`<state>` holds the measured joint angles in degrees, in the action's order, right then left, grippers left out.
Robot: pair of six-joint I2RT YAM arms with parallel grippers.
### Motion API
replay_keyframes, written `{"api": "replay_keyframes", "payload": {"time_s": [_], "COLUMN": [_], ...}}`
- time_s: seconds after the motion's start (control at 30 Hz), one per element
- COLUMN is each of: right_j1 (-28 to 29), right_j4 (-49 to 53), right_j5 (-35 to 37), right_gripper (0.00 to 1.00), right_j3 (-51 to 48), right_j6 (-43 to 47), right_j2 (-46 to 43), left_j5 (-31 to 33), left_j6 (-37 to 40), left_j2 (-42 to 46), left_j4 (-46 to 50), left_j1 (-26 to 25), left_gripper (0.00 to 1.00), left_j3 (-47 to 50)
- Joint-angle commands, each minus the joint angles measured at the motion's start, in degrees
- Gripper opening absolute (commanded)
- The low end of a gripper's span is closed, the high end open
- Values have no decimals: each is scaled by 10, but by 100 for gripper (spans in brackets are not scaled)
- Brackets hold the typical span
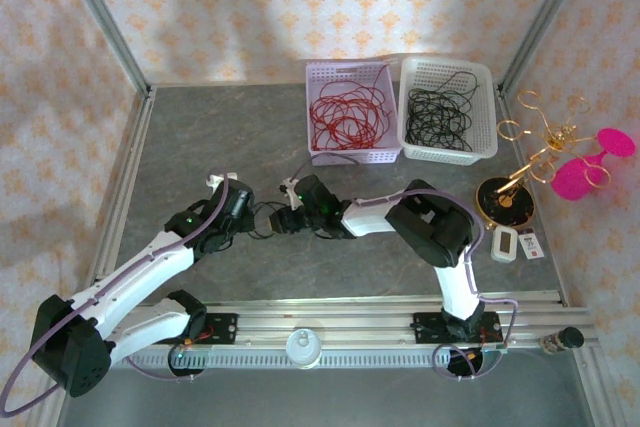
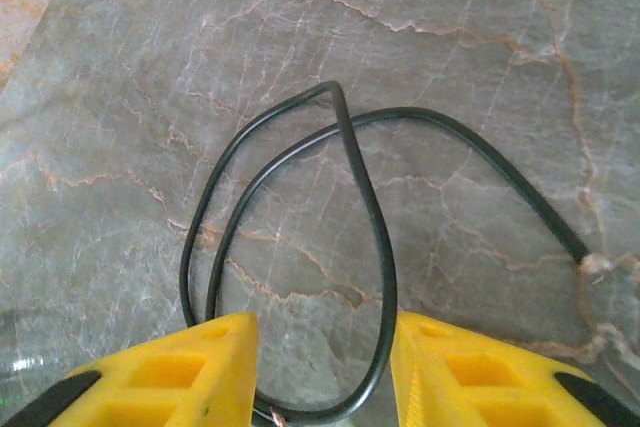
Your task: Untangle the cables
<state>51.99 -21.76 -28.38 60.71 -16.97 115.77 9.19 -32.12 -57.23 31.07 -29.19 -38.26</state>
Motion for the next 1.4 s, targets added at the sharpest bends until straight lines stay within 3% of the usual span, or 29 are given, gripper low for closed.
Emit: {"api": "replay_keyframes", "payload": {"time_s": [0.0, 0.23, 0.47, 0.67, 0.8, 1.07, 1.23, 1.37], "right_j1": [5, 6, 2, -53, -68, -71, -71, -71], "right_j4": [16, 35, 127, 199, 242, 282, 281, 275], "right_j5": [19, 52, 133, 90, 69, 59, 43, 25], "right_gripper": [32, 0, 0, 0, 0, 0, 0, 0], "right_j3": [16, 21, -7, -26, -19, -2, -1, -2], "right_j6": [-6, 9, 110, 116, 123, 123, 115, 109], "right_j2": [17, -22, -184, -295, -341, -380, -390, -400], "left_j5": [0, -1, -36, -201, -274, -266, -228, -258], "left_j6": [-9, -5, 31, 53, 31, 0, -9, 7], "left_j2": [7, 9, 22, 37, 41, 33, 37, 17], "left_j4": [-10, -13, -23, -152, -261, -326, -326, -346], "left_j1": [5, 7, 7, 7, 7, 14, 32, 46], "left_gripper": [24, 28, 50, 63, 67, 69, 70, 71], "left_j3": [10, 9, -18, -6, 24, 28, 37, 31]}}
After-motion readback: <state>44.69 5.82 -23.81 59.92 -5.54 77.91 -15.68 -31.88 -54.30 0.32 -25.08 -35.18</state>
